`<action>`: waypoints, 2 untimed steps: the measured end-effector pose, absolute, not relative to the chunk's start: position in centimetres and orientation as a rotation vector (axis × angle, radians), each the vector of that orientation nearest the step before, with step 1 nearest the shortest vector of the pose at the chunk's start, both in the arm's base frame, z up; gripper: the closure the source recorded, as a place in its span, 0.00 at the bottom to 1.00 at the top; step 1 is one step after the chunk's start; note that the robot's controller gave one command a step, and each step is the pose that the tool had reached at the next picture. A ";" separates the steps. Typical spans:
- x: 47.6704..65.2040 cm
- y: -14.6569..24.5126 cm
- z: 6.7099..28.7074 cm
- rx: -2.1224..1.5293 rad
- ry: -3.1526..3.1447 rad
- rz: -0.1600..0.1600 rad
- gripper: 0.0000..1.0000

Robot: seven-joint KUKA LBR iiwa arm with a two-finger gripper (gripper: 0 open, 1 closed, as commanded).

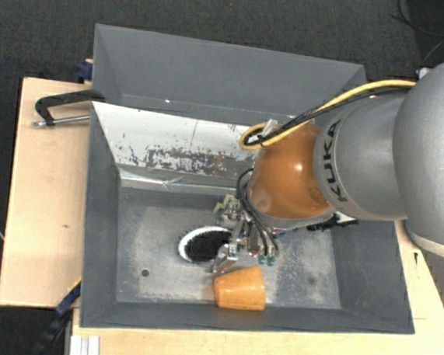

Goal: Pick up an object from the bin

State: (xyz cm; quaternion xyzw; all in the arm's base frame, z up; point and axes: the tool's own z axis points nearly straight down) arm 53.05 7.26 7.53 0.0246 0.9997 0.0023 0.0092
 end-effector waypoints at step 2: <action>57.6 4.2 23.6 -0.681 3.058 -0.003 1.00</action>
Offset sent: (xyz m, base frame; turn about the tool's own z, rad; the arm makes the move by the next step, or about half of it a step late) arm 0.0057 0.0106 0.1304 -0.1459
